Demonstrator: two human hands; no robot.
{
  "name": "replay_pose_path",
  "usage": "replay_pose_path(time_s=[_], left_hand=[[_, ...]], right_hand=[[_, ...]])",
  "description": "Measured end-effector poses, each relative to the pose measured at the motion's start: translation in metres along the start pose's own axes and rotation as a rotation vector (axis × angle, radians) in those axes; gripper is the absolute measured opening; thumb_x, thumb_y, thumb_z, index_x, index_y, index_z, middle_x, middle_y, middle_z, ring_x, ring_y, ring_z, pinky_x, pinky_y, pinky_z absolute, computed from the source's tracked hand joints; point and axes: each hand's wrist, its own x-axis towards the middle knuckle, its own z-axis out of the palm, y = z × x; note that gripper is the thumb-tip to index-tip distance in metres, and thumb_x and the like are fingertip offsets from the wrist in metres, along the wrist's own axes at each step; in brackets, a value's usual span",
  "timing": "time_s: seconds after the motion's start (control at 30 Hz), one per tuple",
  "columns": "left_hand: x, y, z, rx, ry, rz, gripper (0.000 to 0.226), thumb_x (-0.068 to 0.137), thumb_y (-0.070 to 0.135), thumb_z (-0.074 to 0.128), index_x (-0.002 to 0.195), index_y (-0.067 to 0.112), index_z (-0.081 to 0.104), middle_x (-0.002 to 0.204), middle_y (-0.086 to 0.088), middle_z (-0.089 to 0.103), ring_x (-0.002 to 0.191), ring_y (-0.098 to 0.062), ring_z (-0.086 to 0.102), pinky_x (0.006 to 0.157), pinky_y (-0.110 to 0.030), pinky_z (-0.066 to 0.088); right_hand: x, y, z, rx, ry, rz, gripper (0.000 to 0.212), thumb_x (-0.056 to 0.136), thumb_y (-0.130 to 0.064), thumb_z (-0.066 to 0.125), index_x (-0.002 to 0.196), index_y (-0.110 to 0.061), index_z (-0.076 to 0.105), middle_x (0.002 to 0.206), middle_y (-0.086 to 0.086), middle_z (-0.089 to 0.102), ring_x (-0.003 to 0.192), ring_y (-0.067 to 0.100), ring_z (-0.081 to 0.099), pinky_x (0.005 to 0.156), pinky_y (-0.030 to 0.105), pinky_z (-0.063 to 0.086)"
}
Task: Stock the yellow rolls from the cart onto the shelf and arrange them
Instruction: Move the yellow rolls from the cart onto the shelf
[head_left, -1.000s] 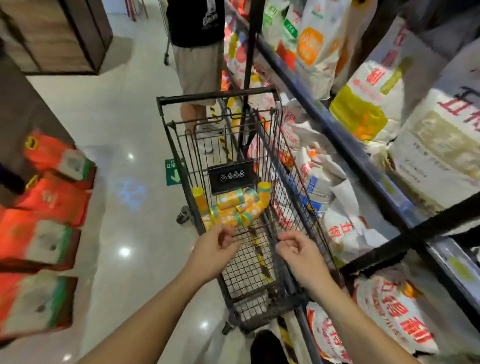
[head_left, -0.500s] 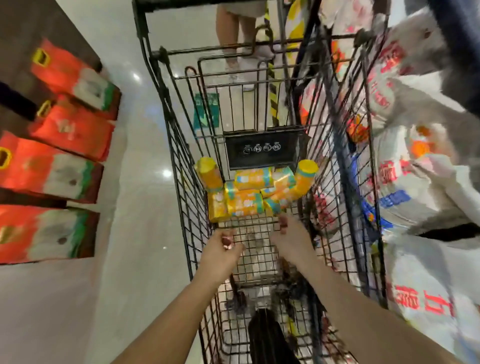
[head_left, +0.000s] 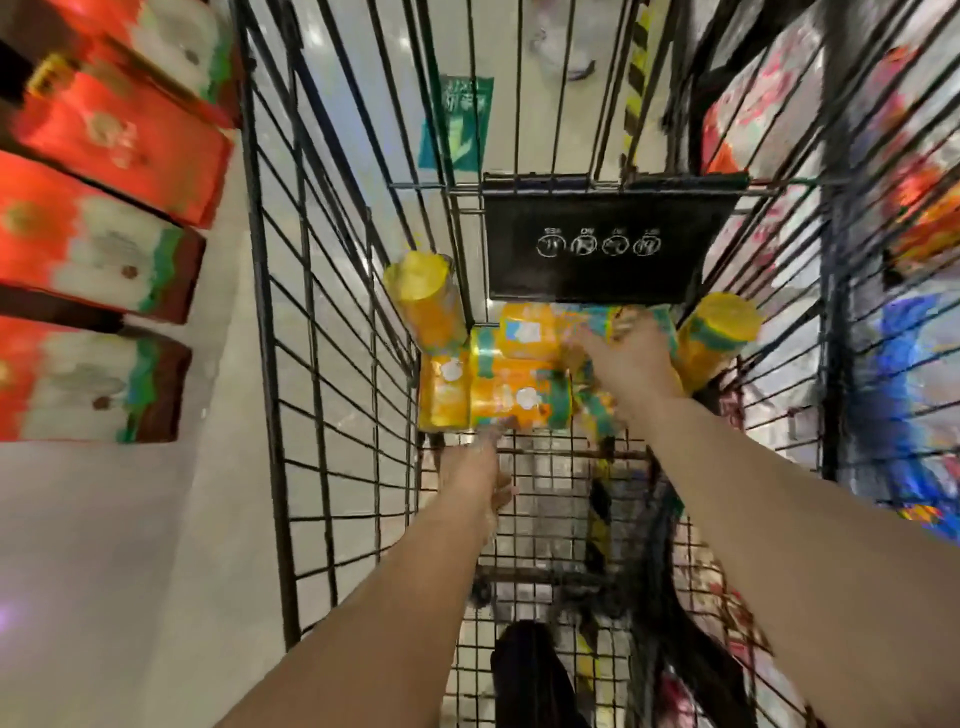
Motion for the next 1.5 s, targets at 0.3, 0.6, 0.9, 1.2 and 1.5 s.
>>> replay_pose_path(time_s=[0.3,0.6,0.9,1.2,1.5], left_hand=[[0.053,0.009,0.026,-0.079,-0.144,-0.147,0.042,0.082,0.05,0.072,0.098,0.012,0.065,0.11,-0.01,0.054,0.083,-0.027,0.055,0.069,-0.035,0.051],[0.078,0.009,0.055,-0.155,-0.116,-0.08,0.041,0.088,0.054,0.065,0.103,0.016,0.065,0.103,-0.008,0.064,0.084,-0.021,0.059,0.079,-0.037,0.052],[0.083,0.002,0.055,-0.151,0.044,-0.026,0.053,0.083,0.048,0.073,0.12,0.012,0.06,0.108,-0.011,0.066,0.091,-0.026,0.064,0.067,-0.04,0.051],[-0.001,-0.011,0.019,-0.161,-0.065,0.343,0.065,0.08,0.015,0.079,0.132,0.025,0.041,0.114,-0.001,0.068,0.099,-0.02,0.069,0.078,-0.038,0.056],[-0.112,0.004,-0.031,0.052,-0.24,0.623,0.053,0.082,0.015,0.076,0.125,0.024,0.047,0.107,-0.003,0.07,0.089,-0.017,0.073,0.07,-0.035,0.06]], right_hand=[[0.043,0.025,0.026,0.068,-0.046,0.062,0.104,0.034,-0.079,0.069,0.12,-0.023,0.053,0.117,0.002,0.066,0.108,0.028,0.063,0.094,0.049,0.052],[-0.017,0.035,0.01,0.335,-0.07,0.168,0.079,0.064,-0.032,0.091,0.125,-0.016,0.043,0.114,-0.001,0.058,0.091,0.011,0.058,0.08,0.03,0.051],[-0.06,0.069,-0.003,0.771,-0.163,0.47,0.062,0.071,-0.021,0.087,0.12,-0.033,0.05,0.115,-0.006,0.06,0.101,0.021,0.066,0.089,0.05,0.057],[-0.102,0.085,-0.032,0.976,-0.403,0.464,0.07,0.064,-0.03,0.083,0.129,-0.021,0.058,0.118,0.006,0.072,0.111,0.03,0.067,0.106,0.057,0.043],[-0.191,0.051,-0.078,0.964,-0.391,0.269,0.068,0.066,-0.019,0.077,0.129,-0.025,0.051,0.113,0.007,0.073,0.098,0.03,0.07,0.087,0.048,0.052]])
